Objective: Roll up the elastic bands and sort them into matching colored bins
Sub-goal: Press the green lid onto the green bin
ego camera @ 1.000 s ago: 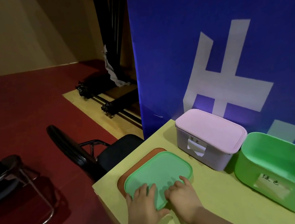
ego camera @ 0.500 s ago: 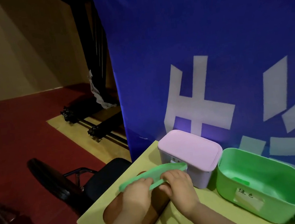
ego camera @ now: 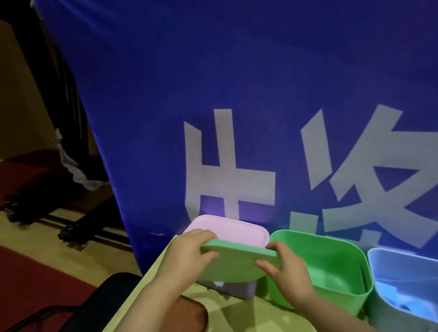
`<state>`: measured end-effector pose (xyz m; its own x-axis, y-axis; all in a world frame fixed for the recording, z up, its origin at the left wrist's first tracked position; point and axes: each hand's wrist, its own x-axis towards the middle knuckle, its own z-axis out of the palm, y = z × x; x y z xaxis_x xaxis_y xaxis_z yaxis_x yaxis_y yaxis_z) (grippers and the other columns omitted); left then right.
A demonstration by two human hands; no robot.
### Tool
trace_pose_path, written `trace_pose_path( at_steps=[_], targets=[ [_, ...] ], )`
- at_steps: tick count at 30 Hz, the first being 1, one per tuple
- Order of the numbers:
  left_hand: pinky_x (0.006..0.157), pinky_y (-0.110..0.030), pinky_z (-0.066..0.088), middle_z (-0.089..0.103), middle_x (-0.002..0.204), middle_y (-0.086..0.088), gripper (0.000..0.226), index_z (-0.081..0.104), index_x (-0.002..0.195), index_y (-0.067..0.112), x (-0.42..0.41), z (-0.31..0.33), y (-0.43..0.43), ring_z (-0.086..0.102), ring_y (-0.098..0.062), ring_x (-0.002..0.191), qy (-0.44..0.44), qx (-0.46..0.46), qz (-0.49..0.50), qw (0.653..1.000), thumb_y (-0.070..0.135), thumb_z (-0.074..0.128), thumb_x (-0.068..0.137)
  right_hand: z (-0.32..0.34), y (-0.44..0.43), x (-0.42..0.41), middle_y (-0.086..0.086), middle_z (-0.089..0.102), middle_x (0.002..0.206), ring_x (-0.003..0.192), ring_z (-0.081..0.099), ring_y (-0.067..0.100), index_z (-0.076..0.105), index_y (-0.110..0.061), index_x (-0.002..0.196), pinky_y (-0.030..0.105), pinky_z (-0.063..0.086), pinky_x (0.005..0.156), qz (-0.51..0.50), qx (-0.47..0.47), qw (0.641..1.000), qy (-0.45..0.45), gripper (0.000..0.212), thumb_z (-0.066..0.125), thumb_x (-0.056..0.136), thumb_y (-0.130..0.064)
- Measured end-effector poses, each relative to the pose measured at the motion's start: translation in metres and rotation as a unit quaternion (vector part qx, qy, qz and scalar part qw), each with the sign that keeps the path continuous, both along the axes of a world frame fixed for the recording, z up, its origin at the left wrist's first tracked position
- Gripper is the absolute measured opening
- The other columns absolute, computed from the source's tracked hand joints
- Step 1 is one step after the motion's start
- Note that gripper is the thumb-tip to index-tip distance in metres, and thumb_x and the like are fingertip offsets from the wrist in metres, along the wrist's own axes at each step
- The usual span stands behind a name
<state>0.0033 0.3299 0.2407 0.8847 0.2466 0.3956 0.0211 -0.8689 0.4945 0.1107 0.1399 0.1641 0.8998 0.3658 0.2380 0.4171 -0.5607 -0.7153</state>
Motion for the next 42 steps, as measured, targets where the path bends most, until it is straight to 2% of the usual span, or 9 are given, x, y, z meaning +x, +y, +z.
trace_pose_path(
  at_steps=[4,8,15,20,24,28,33,38,42],
  targets=[
    [0.077,-0.027,0.042,0.060,0.092,0.008,0.026,0.066,0.098,0.015,0.027,0.009,-0.008,0.057,-0.017,0.087,-0.026,-0.033,0.007,0.999,0.023,0.075,0.075,0.020,-0.030,0.014,-0.011,0.061,0.091,0.083,0.056,0.008,0.056,-0.025,0.097,0.022,0.042,0.074,-0.040,0.074,0.996,0.030,0.032,0.073,0.075,-0.040],
    [0.078,-0.024,0.039,0.063,0.097,0.003,0.035,0.066,0.102,0.012,0.057,0.013,-0.026,0.058,-0.019,0.092,-0.035,-0.073,-0.003,0.997,0.024,0.078,0.071,0.034,-0.065,0.028,-0.007,0.058,0.094,0.091,0.053,0.014,0.059,-0.015,0.105,0.024,0.037,0.076,-0.094,0.081,0.992,0.009,0.043,0.071,0.075,-0.044],
    [0.073,-0.023,0.038,0.061,0.094,0.007,0.031,0.063,0.104,0.021,0.099,0.003,-0.081,0.055,-0.015,0.088,-0.049,-0.147,-0.040,0.987,0.023,0.075,0.076,0.036,-0.121,0.050,-0.006,0.060,0.087,0.083,0.055,0.014,0.059,-0.019,0.097,0.025,0.040,0.070,-0.160,0.088,0.983,-0.023,0.034,0.068,0.077,-0.045],
    [0.081,-0.026,0.042,0.056,0.106,0.007,0.034,0.060,0.110,0.026,0.129,-0.022,-0.108,0.053,-0.014,0.096,-0.047,-0.210,-0.035,0.976,0.022,0.072,0.078,0.024,-0.145,0.071,-0.007,0.063,0.092,0.087,0.058,0.013,0.058,-0.024,0.100,0.033,0.049,0.076,-0.189,0.110,0.976,-0.001,0.036,0.069,0.075,-0.047],
    [0.084,-0.020,0.034,0.053,0.110,0.006,0.040,0.058,0.117,0.021,0.152,-0.042,-0.121,0.047,-0.010,0.101,-0.048,-0.216,-0.013,0.975,0.021,0.071,0.079,0.013,-0.149,0.090,-0.006,0.060,0.095,0.089,0.056,0.013,0.057,-0.022,0.098,0.030,0.045,0.078,-0.188,0.108,0.976,-0.001,0.032,0.070,0.076,-0.042],
    [0.086,-0.022,0.034,0.051,0.120,0.001,0.043,0.053,0.123,0.020,0.173,-0.056,-0.122,0.046,-0.012,0.107,-0.035,-0.227,0.013,0.973,0.022,0.068,0.082,0.004,-0.146,0.111,-0.005,0.054,0.099,0.091,0.050,0.011,0.055,-0.023,0.100,0.022,0.036,0.077,-0.187,0.098,0.977,-0.004,0.032,0.072,0.077,-0.038],
    [0.084,-0.022,0.034,0.047,0.124,-0.001,0.045,0.050,0.128,0.017,0.191,-0.064,-0.116,0.042,-0.008,0.104,-0.021,-0.208,0.026,0.978,0.025,0.064,0.086,0.003,-0.138,0.130,-0.008,0.050,0.103,0.089,0.046,0.008,0.054,-0.022,0.107,0.022,0.036,0.074,-0.196,0.044,0.979,-0.017,0.039,0.064,0.080,-0.048],
    [0.090,-0.030,0.039,0.046,0.129,-0.007,0.046,0.045,0.132,0.013,0.200,-0.084,-0.112,0.049,-0.023,0.113,0.022,-0.163,0.045,0.985,0.028,0.056,0.090,0.002,-0.134,0.135,-0.007,0.050,0.103,0.086,0.046,0.008,0.056,-0.022,0.107,0.024,0.037,0.070,-0.197,-0.016,0.980,-0.016,0.042,0.059,0.080,-0.055],
    [0.090,-0.032,0.040,0.045,0.131,-0.008,0.046,0.042,0.134,0.014,0.202,-0.094,-0.116,0.050,-0.025,0.113,0.046,-0.150,0.058,0.986,0.029,0.052,0.092,-0.005,-0.133,0.136,-0.006,0.051,0.107,0.087,0.047,0.010,0.055,-0.022,0.110,0.024,0.037,0.069,-0.201,-0.042,0.979,-0.002,0.046,0.054,0.082,-0.057]
  ],
)
